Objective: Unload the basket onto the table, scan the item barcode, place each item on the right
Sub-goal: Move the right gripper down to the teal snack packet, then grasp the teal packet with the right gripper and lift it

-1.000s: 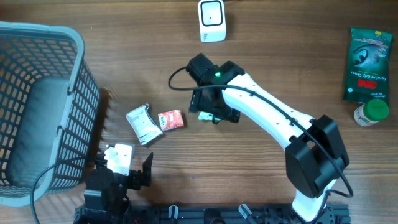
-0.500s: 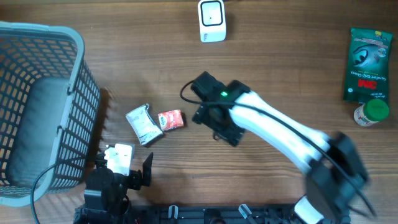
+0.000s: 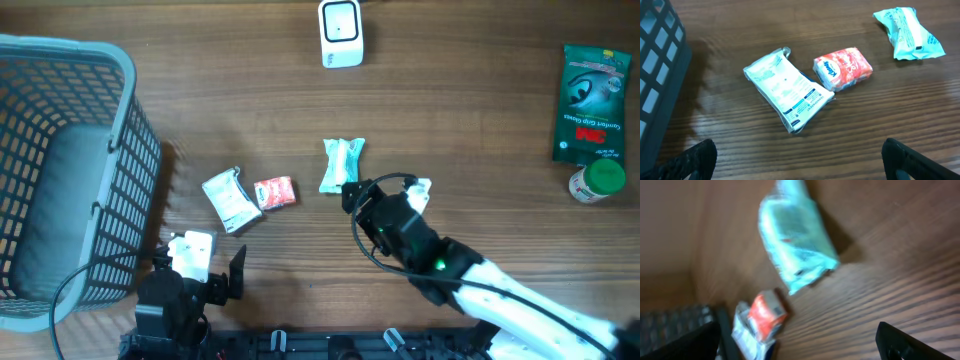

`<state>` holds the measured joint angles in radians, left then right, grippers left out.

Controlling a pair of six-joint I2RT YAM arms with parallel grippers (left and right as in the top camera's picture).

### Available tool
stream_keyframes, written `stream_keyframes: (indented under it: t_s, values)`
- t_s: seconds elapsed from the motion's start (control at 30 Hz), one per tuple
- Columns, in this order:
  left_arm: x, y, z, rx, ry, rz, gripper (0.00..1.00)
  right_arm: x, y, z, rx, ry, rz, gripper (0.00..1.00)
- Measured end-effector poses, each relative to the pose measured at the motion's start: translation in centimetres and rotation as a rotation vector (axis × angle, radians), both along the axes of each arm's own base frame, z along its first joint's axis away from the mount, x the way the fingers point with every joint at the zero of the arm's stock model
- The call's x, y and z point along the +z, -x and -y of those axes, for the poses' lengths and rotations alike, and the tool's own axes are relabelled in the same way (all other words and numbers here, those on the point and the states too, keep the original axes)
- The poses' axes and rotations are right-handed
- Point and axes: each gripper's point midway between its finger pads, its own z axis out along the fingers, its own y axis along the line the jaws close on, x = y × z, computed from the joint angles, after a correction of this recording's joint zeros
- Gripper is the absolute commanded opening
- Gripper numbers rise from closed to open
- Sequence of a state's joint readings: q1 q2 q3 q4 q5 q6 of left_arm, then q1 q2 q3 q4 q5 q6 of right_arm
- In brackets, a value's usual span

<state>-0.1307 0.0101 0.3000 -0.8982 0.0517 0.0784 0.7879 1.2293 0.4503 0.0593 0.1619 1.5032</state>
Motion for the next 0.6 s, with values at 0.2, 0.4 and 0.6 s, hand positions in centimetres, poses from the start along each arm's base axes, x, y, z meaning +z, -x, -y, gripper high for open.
stream_keyframes:
  t_s: [0.2, 0.4, 0.6]
  values:
    - [0.0, 0.0, 0.0, 0.0, 0.0, 0.0, 1.0, -4.6, -1.9, -2.0, -0.124, -0.099, -0.102, 1.0]
    - [0.0, 0.0, 0.0, 0.0, 0.0, 0.0, 1.0, -5.0, -4.5, -3.5, -0.255, -0.241, -0.128, 1.0]
    - [0.0, 0.0, 0.0, 0.0, 0.0, 0.0, 1.0, -5.8, -6.4, -2.1, -0.343, -0.276, -0.163, 0.55]
